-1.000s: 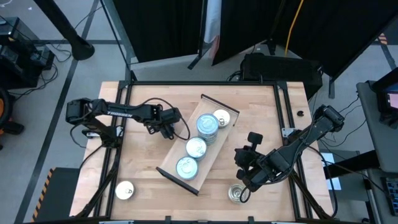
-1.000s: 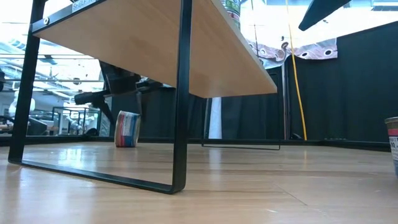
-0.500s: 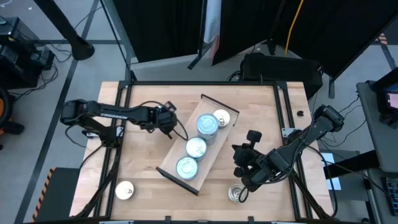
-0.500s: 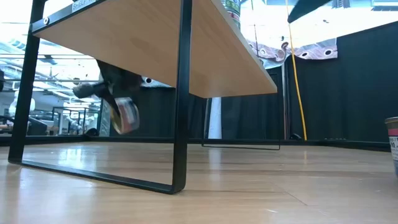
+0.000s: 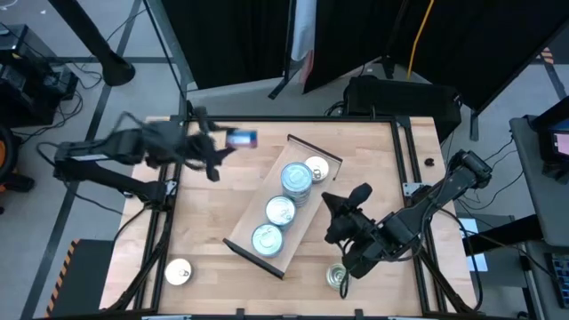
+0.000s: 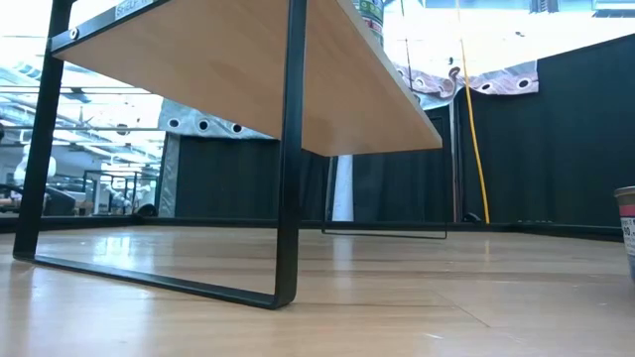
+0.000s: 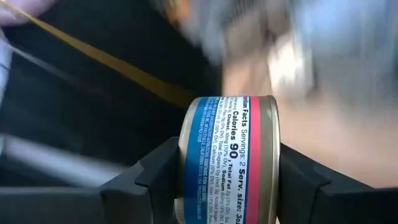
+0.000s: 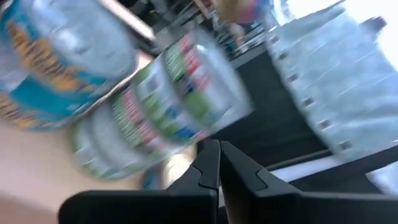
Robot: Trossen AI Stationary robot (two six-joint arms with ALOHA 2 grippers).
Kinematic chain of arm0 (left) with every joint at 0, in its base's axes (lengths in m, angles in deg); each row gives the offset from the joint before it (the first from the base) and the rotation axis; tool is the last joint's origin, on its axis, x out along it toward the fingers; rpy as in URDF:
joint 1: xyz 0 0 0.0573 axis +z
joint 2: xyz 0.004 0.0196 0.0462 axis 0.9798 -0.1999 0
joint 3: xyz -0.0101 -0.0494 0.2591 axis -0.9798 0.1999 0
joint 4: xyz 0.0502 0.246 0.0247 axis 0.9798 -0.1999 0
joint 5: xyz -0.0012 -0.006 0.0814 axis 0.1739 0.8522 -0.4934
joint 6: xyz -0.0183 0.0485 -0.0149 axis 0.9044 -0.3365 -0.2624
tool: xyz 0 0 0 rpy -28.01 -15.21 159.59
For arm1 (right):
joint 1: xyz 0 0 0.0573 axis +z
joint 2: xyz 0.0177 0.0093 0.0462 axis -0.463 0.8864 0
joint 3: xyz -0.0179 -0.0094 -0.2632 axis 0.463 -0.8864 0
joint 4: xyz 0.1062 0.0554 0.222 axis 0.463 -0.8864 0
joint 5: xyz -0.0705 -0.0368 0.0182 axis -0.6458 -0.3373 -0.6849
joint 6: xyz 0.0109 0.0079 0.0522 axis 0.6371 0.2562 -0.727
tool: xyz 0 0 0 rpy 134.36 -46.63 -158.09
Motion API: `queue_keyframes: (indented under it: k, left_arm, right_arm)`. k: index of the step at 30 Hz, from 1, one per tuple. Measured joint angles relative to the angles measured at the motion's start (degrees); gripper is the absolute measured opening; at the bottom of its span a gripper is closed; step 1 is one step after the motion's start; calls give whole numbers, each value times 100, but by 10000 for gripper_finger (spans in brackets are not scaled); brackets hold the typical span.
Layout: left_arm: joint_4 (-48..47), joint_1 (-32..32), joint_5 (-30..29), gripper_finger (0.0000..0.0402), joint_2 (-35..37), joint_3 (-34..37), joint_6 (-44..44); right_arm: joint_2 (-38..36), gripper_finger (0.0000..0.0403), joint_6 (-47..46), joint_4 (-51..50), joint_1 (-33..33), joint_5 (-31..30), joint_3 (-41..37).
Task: Stack canned seafood by type on shelf
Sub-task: Stack the blue-pink tuna can on top of the other blue-pink tuna can on the shelf
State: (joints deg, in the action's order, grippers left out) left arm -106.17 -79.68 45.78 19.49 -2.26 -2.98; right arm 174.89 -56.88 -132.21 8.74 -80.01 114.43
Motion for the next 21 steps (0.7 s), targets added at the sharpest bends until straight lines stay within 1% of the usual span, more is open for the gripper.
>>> queue_keyframes:
  k: [3,5,7,8,9,10,12,16,19,21]
  left_arm:
    - [1270,7,802,198,151,-267,508]
    - [1995,39,1348,198,151,-423,1056]
    - [2557,73,1852,198,109,-516,1707]
    - [2768,93,2054,198,78,-549,2111]
    - [2920,117,2179,198,42,-577,2559]
    - [3026,145,2296,198,-1,-597,3002]
    - [3089,194,2553,198,-91,-615,3845]
    - [2999,193,3201,198,-324,-617,5214]
    - [2826,190,3763,205,-529,-617,6399]
    - [2717,192,4008,210,-672,-617,7107]
  right_arm:
    - [7,3,1436,835,27,-409,267]
    - [-2,6,2803,1516,52,-493,484]
    - [-2,14,4439,2154,56,-477,636]
    - [0,21,5225,2282,59,-353,743]
    - [4,28,5731,2242,43,-17,888]
    - [4,37,6246,2234,3,327,1026]
    - [-1,58,7437,2366,-62,747,1220]
    - [-2,108,9210,3611,-223,1369,1293]
    - [11,150,10563,4172,-256,1672,1302]
    - [70,180,11412,4427,-250,1828,1302]
